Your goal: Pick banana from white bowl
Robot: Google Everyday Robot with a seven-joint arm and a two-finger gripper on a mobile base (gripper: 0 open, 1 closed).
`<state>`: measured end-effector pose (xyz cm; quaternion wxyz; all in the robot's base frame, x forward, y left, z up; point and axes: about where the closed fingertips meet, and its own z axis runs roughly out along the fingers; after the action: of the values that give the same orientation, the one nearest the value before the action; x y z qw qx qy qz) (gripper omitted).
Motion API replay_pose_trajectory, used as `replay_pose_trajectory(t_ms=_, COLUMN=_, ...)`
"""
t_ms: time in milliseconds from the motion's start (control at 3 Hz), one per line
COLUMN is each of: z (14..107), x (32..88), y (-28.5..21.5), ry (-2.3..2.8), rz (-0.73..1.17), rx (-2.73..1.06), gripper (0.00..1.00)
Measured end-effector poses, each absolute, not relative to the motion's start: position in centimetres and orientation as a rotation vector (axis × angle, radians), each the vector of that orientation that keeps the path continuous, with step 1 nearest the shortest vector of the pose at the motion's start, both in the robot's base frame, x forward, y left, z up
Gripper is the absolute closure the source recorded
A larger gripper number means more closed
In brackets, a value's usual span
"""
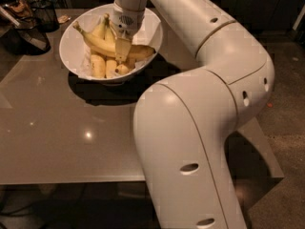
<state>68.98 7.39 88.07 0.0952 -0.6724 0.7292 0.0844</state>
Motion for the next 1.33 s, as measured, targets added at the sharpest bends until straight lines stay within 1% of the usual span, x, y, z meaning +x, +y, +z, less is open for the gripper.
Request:
replay_pose_trajectory(t_ms=333, z=88.9, x=69.4, y=7.5, ry=2.127, rz=0.224, rx=-1.965, gripper=1.00)
replay_pose_trajectory(t_ms=667, z=91.5, x=67.9, y=7.5, ry=2.032, rz=0.166, rx=-1.962, gripper=1.00)
replay_pose_trajectory(t_ms=1000, z=94.8, x=62.3, y=6.9, ry=1.914, rz=0.130, rx=-1.987, gripper=1.00)
replay_pose_trajectory(t_ms=1333, z=94.7, x=62.4, y=6.9, ry=1.915, rz=0.130, rx=-1.986, gripper=1.00)
